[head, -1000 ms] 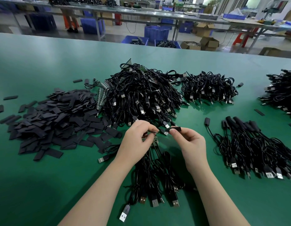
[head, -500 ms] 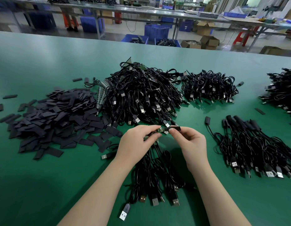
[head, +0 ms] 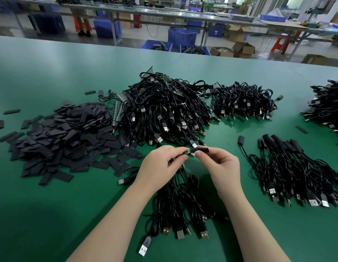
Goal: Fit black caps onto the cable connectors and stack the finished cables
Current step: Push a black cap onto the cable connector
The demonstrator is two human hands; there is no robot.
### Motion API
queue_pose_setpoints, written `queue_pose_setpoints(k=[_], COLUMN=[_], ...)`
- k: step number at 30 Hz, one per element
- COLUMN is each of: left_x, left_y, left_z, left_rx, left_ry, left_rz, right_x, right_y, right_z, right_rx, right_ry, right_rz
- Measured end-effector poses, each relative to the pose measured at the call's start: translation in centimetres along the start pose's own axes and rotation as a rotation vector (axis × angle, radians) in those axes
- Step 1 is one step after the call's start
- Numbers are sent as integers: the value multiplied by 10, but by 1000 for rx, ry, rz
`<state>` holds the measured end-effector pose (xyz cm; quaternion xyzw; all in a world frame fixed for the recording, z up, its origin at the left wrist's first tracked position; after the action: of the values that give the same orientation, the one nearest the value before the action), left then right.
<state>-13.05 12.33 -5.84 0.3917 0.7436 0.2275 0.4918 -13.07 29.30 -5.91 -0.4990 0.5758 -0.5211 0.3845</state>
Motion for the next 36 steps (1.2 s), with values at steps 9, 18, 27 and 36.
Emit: queue_pose_setpoints(k=[9,18,27,36], left_x=[2,2,4,3], left_y=[-2,-2,-3,-3], left_z=[0,0,0,0], left_rx=[2,7,-14,-14], left_ry=[-15,-17,-45,-47], left_rz=[2,47,66,87], right_x=[1,0,-3,-1], right_y=[-4,-3,-2,-11], right_z=[-2,-3,-5,0], right_rx=[-47,-19,-32,-90], right_ry=[-80,-135,-174,-179], right_rz=[87,55,141,138])
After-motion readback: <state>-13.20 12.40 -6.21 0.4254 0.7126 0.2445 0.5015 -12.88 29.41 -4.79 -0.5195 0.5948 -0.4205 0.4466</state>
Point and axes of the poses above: each hand's wrist, its own z-axis away from the middle knuckle, its own x-axis out of the palm, y = z × x, the point moved 8 cm from there along -z, towards the middle knuckle, and after that the axes turned 7 degrees about y, right-handed, at the moved point
